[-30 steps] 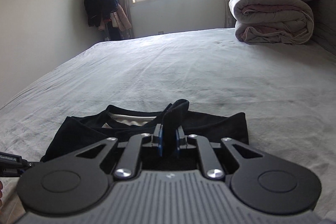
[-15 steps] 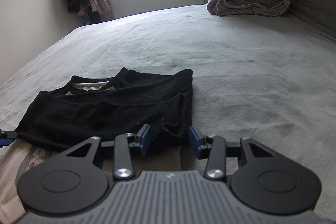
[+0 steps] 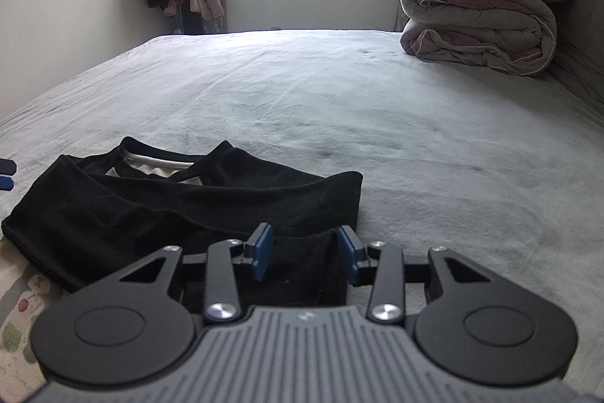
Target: Fold clothes
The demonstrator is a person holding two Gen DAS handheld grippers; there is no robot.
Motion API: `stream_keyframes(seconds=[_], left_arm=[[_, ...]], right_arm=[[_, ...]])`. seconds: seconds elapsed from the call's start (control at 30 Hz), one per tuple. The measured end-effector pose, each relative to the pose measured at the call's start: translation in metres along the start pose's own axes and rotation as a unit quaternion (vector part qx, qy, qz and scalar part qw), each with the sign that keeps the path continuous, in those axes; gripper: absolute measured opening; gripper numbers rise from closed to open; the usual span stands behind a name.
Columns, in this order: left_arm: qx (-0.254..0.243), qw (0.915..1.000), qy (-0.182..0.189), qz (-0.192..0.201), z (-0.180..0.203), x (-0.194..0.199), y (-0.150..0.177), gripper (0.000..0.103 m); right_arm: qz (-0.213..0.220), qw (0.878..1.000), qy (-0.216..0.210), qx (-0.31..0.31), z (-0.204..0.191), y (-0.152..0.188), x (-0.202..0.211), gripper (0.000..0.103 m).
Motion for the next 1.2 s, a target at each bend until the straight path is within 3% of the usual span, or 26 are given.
stream_keyframes(seconds=[0.2,0.27,0.3,0.6,0.73,0.8,0.83,0.87,0.93,1.03,1.1,1.17,1.2], left_arm=[[0.004,0.9999,0.012,0.0,0.007,-0.033,0.001,0.037],[0.003,0.9999,0.012,0.001,0.008,-0.038,0.007,0.007],[0.002,0.9999,0.011,0.004,0.008,-0.039,0.01,0.0],[0.04,0.9942,-0.009,0.1,-0.015,-0.017,0.016,0.0],[0.067,0.9939,0.015,0.087,-0.023,-0.018,0.016,0.0],[0.073,0.995,0.028,0.062,-0.022,-0.023,0.016,0.003],[0.068,0.9954,0.026,0.062,-0.02,-0.024,0.015,0.014],[0.063,0.9955,0.026,0.066,-0.018,-0.024,0.013,0.035],[0.054,0.9955,0.02,0.075,-0.013,-0.026,0.009,0.049],[0.024,0.9976,0.008,0.065,-0.004,-0.035,0.007,0.048],[-0.002,0.998,0.006,0.064,0.004,-0.038,0.01,0.035],[-0.027,0.9975,0.005,0.065,0.011,-0.041,0.014,0.0],[-0.039,0.9971,0.004,0.065,0.015,-0.042,0.015,0.0]], right_arm=[[0.005,1.0,0.011,0.02,0.0,0.01,-0.007,0.017],[0.007,1.0,0.014,0.026,0.0,0.013,-0.009,0.007],[0.008,0.999,0.016,0.03,0.0,0.015,-0.01,0.006],[0.083,0.992,0.041,0.088,-0.011,0.003,0.014,0.002],[0.107,0.987,0.047,0.11,-0.015,-0.009,0.023,0.002],[0.104,0.987,0.041,0.114,-0.017,-0.013,0.022,0.002],[0.101,0.987,0.039,0.117,-0.018,-0.013,0.021,0.002],[0.096,0.987,0.037,0.12,-0.02,-0.013,0.02,0.002],[0.088,0.988,0.032,0.125,-0.023,-0.012,0.017,0.002],[0.081,0.988,0.034,0.123,-0.022,-0.008,0.014,0.002],[0.076,0.989,0.035,0.122,-0.022,-0.006,0.012,0.002],[0.069,0.99,0.037,0.114,-0.02,-0.004,0.011,0.002],[0.067,0.991,0.038,0.112,-0.02,-0.003,0.01,0.002]])
Point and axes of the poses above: each gripper's, at about its wrist camera, not at the fingertips, and x roughly against the way its jaws point, z to its right, y to its underside, the point moved 5 cm from there along -x, roughly the way its jaws point, and after that the axes turned 11 degrees about z, right-handed, at the moved point
